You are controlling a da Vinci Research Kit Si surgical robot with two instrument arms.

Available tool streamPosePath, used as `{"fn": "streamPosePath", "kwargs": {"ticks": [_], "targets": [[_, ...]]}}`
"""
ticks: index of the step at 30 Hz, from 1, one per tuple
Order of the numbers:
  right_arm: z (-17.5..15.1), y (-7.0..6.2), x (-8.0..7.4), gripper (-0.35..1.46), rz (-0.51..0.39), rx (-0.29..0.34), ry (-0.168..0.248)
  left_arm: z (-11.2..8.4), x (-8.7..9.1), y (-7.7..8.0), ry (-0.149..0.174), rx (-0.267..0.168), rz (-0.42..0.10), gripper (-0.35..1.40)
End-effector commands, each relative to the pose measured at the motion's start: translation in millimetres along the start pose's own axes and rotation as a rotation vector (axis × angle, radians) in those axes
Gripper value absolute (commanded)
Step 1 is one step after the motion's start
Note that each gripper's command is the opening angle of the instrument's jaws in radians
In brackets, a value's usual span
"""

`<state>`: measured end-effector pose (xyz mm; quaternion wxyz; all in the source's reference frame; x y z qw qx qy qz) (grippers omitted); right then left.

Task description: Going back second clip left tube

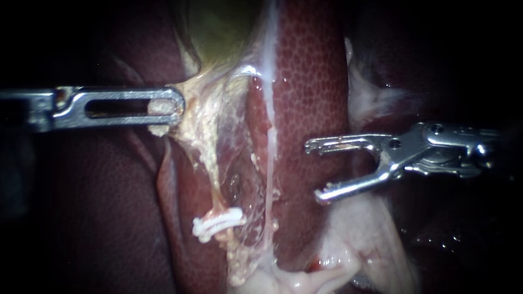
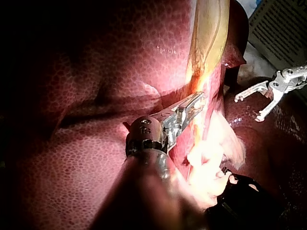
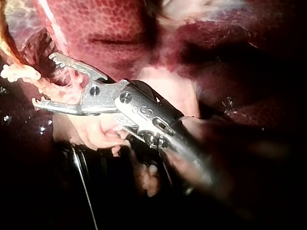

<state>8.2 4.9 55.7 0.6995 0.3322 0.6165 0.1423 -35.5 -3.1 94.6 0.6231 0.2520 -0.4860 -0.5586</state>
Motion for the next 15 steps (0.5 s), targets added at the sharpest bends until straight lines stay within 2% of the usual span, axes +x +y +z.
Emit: {"fn": "streamPosePath", "kwargs": {"ticks": [1, 4, 9, 15], "targets": [[0.0, -0.2, 0.1, 0.6, -0.004, 0.001, -0.002, 0.2, 0.0, 0.2, -0.001, -0.002, 0.001, -0.35], [-0.1, -0.4, 0.3, 0.6, -0.002, 0.002, -0.002, 1.1, 0.4, 1.0, -0.006, -0.001, 0.004, -0.35], [-0.3, -0.5, 0.2, 0.6, -0.002, 0.003, -0.004, 3.1, 0.9, 2.4, 0.007, -0.016, 0.01, -0.35], [-0.4, -0.6, 0.2, 0.6, -0.002, 0.003, -0.005, 5.9, 1.8, 3.2, 0.017, -0.027, 0.015, -0.35]]}}
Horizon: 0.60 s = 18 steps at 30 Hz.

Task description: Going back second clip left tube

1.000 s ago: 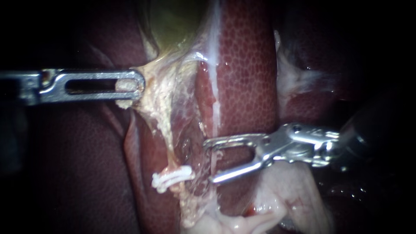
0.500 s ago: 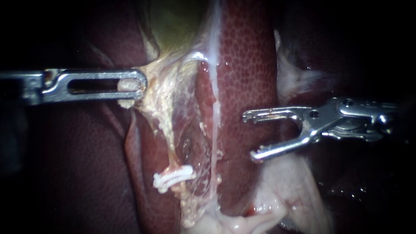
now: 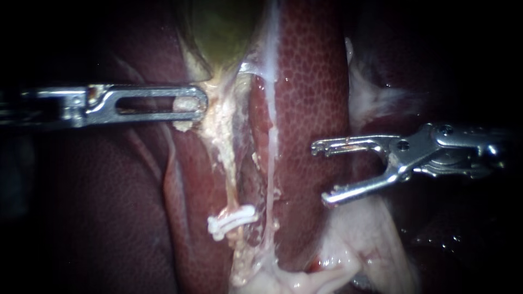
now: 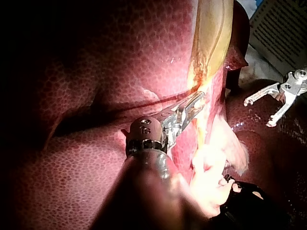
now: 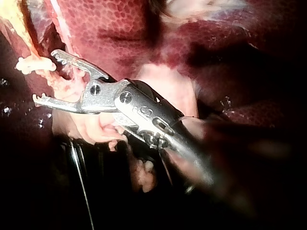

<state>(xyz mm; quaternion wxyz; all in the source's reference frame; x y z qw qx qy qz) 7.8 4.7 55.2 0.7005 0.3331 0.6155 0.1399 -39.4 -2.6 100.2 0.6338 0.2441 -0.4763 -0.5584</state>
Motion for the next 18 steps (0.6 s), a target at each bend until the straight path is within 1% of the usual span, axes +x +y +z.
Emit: {"fn": "streamPosePath", "kwargs": {"ticks": [1, 4, 7, 9, 18], "targets": [[0.0, 0.0, 0.0, 0.6, 0.0, 0.0, 0.0, 0.6, 0.3, 0.1, 0.006, -0.002, 0.001, -0.35], [0.0, -0.1, 0.1, 0.6, 0.0, 0.0, 0.0, 2.0, 0.9, 0.2, 0.02, 0.001, 0.004, -0.35], [0.0, -0.2, 0.2, 0.6, -0.001, 0.0, 0.0, 2.9, 1.7, 0.3, 0.03, 0.002, 0.008, -0.35], [0.1, -0.3, 0.2, 0.6, -0.001, 0.0, 0.0, 3.1, 1.9, 0.3, 0.033, 0.002, 0.01, -0.35], [0.1, -0.5, 0.3, 0.6, -0.001, 0.0, 0.0, 3.1, 1.9, 0.3, 0.034, 0.003, 0.01, -0.35]]}}
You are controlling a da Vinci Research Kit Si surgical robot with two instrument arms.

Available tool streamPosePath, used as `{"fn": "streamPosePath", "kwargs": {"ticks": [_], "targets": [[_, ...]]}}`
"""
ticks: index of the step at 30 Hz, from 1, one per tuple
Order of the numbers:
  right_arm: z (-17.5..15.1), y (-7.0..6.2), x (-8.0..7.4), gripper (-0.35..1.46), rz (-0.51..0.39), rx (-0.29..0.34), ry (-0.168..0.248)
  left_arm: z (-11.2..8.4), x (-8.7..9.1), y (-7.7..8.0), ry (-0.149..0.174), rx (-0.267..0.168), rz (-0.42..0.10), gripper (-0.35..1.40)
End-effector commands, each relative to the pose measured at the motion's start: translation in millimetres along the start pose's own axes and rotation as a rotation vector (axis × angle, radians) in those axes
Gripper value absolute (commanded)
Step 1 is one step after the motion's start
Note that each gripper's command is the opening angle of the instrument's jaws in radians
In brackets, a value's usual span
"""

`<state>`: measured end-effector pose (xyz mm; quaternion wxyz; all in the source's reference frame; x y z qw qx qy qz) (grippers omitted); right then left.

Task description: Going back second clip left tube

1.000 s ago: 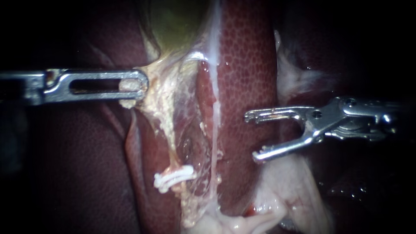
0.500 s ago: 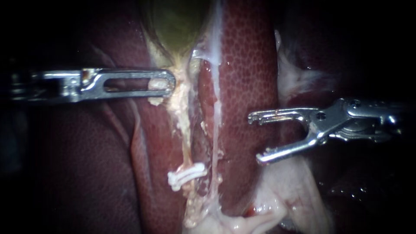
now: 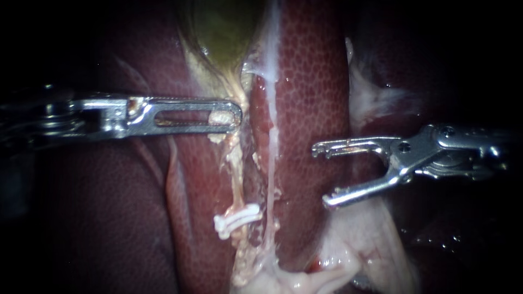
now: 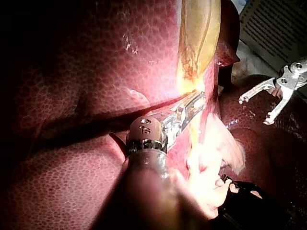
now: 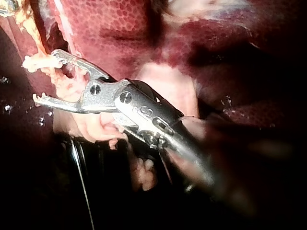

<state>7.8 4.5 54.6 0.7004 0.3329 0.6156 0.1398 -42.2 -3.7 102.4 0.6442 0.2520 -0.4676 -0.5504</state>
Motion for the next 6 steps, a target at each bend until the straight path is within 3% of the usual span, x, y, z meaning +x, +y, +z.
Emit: {"fn": "streamPosePath", "kwargs": {"ticks": [1, 6], "targets": [[0.0, 0.0, 0.0, 0.6, 0.0, 0.0, 0.0, -0.1, 0.0, 0.0, 0.0, 0.0, 0.0, -0.35], [0.1, -0.1, 0.1, 0.6, 0.0, 0.0, 0.001, -0.1, 0.0, 0.0, 0.0, 0.001, 0.0, -0.35]]}}
